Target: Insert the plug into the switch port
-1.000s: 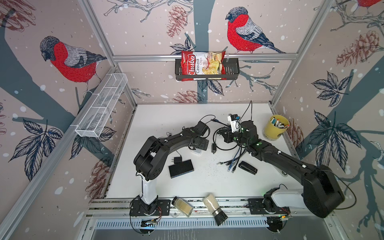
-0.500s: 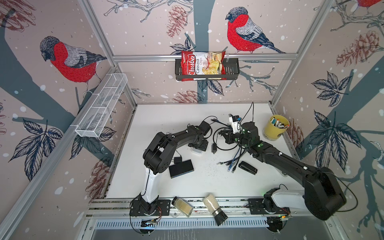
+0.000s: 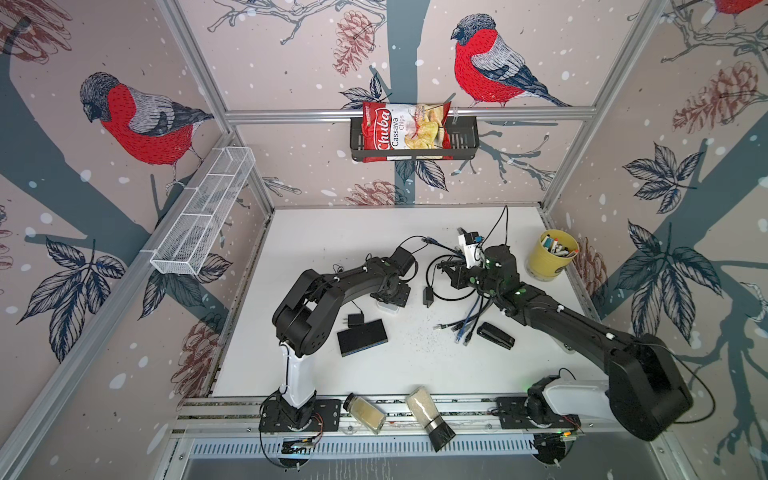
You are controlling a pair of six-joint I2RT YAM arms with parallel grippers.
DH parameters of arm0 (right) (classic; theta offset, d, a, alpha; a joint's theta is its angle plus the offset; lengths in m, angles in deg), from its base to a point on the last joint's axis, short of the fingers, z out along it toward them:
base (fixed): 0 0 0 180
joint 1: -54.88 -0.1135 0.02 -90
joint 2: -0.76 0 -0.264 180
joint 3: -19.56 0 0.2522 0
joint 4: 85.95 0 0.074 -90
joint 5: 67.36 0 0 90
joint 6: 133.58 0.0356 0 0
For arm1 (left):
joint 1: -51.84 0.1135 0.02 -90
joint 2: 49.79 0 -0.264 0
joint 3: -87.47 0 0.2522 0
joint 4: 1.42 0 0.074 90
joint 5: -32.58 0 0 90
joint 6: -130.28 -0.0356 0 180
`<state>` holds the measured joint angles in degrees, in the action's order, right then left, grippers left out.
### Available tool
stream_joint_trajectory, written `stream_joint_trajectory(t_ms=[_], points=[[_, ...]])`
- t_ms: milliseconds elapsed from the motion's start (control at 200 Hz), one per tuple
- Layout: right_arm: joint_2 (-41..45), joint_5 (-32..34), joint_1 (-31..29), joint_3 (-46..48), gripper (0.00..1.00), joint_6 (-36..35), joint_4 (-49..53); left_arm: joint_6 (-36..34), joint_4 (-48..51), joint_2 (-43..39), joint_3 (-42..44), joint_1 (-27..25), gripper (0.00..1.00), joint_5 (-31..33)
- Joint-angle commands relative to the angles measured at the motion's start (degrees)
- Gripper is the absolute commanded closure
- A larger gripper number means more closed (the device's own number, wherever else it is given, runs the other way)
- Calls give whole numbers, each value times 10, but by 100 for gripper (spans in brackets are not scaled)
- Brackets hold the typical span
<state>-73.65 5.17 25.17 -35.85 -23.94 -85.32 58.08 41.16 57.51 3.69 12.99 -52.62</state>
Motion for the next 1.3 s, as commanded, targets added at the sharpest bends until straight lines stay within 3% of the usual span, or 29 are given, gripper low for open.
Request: stream_joint_trajectory(t_ms=[0, 340, 585, 955, 1291], points=[[-1, -14, 1, -1, 100, 3, -28, -11, -110, -60, 47, 1, 64, -1], [-1, -50, -5, -14, 99, -9, -40, -71, -382, -273, 259, -43, 68, -24], [0, -69, -17, -27, 99, -25, -39, -105, -537, -379, 386, -84, 65, 5], [9, -109, -49, -17, 99, -36, -92, -233, -797, -426, 542, -102, 64, -52], [42, -168, -81, 11, 99, -68, -134, -314, -888, -392, 566, -102, 63, -86]])
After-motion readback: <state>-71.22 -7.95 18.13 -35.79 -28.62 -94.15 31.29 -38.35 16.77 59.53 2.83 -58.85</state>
